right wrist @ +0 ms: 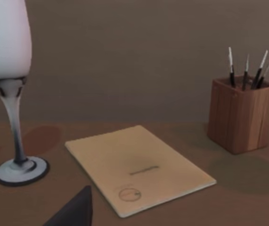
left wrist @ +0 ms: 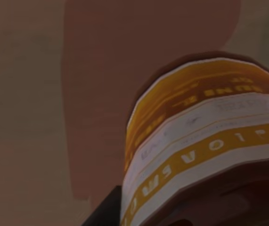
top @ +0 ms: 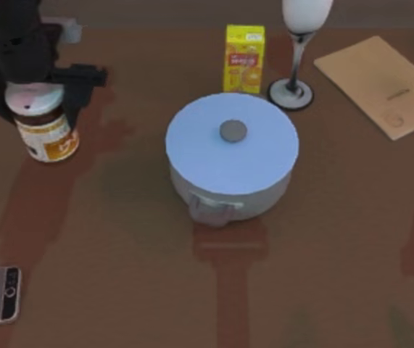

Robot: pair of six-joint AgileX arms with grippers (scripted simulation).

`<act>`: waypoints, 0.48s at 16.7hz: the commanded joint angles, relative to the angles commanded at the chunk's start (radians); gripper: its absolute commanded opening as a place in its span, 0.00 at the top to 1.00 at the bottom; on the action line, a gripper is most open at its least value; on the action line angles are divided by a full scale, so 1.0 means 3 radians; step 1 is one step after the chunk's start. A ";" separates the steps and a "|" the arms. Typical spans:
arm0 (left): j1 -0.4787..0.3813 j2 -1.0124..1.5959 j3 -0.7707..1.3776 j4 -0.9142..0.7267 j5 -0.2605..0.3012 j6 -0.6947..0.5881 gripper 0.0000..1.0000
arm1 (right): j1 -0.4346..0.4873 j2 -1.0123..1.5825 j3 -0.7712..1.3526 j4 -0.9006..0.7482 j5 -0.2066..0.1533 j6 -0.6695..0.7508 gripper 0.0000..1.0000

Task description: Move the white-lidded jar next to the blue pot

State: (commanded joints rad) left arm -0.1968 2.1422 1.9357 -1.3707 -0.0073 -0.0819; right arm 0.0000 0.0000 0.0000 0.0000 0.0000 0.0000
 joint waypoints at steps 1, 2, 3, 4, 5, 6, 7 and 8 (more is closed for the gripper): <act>-0.0084 0.0060 0.0038 0.0020 -0.0001 -0.0191 1.00 | 0.0000 0.0000 0.0000 0.0000 0.0000 0.0000 0.00; -0.0161 0.0115 0.0071 0.0038 -0.0001 -0.0359 1.00 | 0.0000 0.0000 0.0000 0.0000 0.0000 0.0000 0.00; -0.0228 0.0161 0.0096 0.0054 0.0000 -0.0493 1.00 | 0.0000 0.0000 0.0000 0.0000 0.0000 0.0000 0.00; -0.0279 0.0196 0.0114 0.0068 0.0000 -0.0591 1.00 | 0.0000 0.0000 0.0000 0.0000 0.0000 0.0000 0.00; -0.0315 0.0219 0.0127 0.0077 0.0000 -0.0655 1.00 | 0.0000 0.0000 0.0000 0.0000 0.0000 0.0000 0.00; -0.0332 0.0230 0.0133 0.0082 0.0000 -0.0683 1.00 | 0.0000 0.0000 0.0000 0.0000 0.0000 0.0000 0.00; -0.0332 0.0231 0.0133 0.0082 0.0000 -0.0684 1.00 | 0.0000 0.0000 0.0000 0.0000 0.0000 0.0000 0.00; -0.0332 0.0231 0.0133 0.0082 0.0000 -0.0684 1.00 | 0.0000 0.0000 0.0000 0.0000 0.0000 0.0000 0.00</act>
State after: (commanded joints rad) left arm -0.2963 2.2114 1.9755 -1.3460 -0.0072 -0.2870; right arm 0.0000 0.0000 0.0000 0.0000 0.0000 0.0000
